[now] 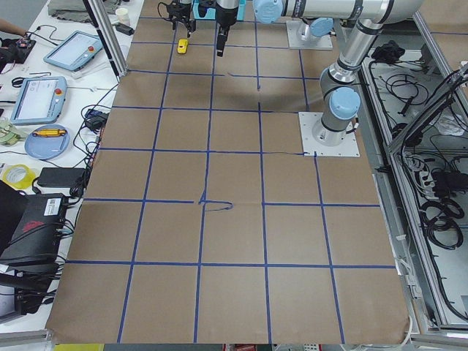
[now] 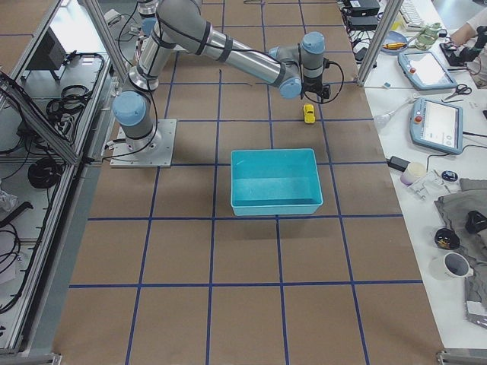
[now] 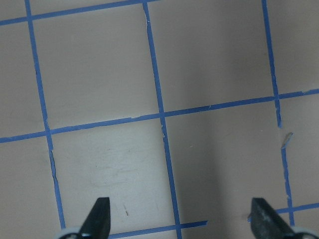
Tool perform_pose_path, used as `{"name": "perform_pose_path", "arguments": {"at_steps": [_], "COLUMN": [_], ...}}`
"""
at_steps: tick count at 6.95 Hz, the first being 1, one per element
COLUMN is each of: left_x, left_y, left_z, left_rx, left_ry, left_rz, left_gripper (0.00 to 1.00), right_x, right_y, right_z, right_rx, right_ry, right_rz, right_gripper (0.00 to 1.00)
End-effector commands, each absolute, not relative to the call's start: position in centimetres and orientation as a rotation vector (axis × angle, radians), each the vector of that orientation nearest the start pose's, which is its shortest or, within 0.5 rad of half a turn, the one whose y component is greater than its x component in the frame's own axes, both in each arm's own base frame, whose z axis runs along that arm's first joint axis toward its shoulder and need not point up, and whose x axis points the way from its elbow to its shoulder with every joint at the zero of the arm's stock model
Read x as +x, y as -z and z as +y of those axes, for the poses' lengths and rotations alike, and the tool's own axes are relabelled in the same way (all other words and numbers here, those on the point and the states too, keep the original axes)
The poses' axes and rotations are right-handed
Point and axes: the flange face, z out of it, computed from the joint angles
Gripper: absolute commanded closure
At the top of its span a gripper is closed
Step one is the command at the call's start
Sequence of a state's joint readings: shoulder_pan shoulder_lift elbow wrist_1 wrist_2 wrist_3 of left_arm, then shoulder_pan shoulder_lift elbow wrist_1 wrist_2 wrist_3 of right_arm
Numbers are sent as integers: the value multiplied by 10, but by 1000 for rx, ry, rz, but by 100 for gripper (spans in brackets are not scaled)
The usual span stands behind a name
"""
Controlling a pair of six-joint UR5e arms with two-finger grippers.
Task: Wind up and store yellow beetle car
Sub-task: 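Grasp the yellow car with the right gripper and lift it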
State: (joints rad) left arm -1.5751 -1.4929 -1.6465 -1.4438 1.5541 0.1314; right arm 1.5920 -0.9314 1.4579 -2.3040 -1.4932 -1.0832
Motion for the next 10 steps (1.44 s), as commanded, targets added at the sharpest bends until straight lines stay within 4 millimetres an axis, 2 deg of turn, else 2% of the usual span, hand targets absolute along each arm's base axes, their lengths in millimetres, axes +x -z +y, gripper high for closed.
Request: {"name": "perform_pose_path", "arguments": {"at_steps": [1,4,5,6,7,9,10], "left_x": [-137,-138,-138,-138,-138,-138,-138], "left_y": [-507,-509,-510,-510,-510,-508,-507], "left_z": [-467,-465,-465,-465,-465,-465,-465], "left_rx": [219,224,224,224,224,224,224], "left_ry": [226,234,233,236,233,229,226], "left_rz": [3134,3137,3135,3137,3135,3137,3138], "left_gripper": [0,0,0,0,0,0,0], "right_x": [156,156,156,156,156,154,154], "right_y": [-206,-191,-189,-184,-184,-193,-221], "right_z": [-715,-712,-712,-713,-713,-714,-713], "right_rx": [-1666,-1648,-1649,-1636,-1633,-1642,-1651], "right_ry": [305,255,247,236,231,221,224], "right_rz": [2673,2668,2665,2672,2678,2680,2678], "right_gripper": [0,1,18,64,100,100,100]}}
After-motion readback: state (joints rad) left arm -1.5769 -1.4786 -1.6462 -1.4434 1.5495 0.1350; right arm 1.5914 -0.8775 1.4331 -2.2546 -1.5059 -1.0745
